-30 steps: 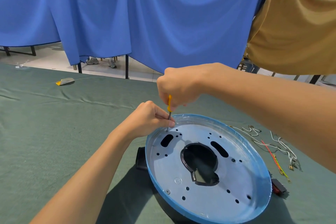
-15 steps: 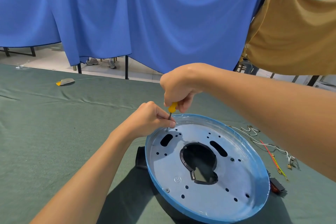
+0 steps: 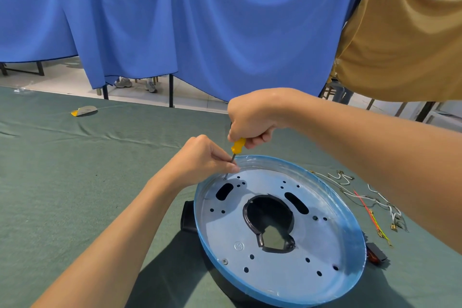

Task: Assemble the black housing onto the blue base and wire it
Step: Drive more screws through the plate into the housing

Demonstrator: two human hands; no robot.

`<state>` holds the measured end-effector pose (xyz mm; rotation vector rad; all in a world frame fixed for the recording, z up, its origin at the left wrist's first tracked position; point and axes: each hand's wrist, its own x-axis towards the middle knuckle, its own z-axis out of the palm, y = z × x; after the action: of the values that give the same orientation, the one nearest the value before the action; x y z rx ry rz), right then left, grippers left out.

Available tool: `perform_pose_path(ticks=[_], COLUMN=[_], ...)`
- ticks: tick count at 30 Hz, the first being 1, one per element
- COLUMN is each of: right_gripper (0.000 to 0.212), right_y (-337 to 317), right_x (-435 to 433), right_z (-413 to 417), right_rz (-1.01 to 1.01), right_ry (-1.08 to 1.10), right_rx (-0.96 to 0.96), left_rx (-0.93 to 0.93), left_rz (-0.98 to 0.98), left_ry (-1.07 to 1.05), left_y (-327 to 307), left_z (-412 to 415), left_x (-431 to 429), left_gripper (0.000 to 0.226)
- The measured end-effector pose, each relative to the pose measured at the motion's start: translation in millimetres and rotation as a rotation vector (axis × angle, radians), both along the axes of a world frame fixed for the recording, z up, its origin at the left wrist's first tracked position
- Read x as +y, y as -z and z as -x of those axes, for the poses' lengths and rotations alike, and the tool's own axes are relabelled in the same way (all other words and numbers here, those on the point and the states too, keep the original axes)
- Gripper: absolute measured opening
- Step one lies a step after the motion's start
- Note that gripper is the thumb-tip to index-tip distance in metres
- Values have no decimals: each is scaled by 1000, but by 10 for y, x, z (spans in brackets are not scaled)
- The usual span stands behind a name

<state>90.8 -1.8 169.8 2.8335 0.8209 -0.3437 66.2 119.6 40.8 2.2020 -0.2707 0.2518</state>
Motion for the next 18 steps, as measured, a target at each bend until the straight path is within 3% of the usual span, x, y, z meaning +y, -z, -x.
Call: perform_pose_path(ticks=[4,11,15,18], right_gripper=[33,18,38,40], right_y=[20,-60,-6,18], right_x=[3,8,29,43], right_z=[11,19,-19,-56], right_rz=[0,47,50,17], right_ry=[18,-352,-245,-74], right_rx=[12,-195,-168,-78], left_rx=[4,21,57,46], left_rz=[-29,-144,-149,-98], left_ry=[13,54,105,76], left_y=[2,-33,-37,-28], left_z=[-23,-20,0,11], left_x=[10,81,69,5], left_gripper=[15,7,15,22])
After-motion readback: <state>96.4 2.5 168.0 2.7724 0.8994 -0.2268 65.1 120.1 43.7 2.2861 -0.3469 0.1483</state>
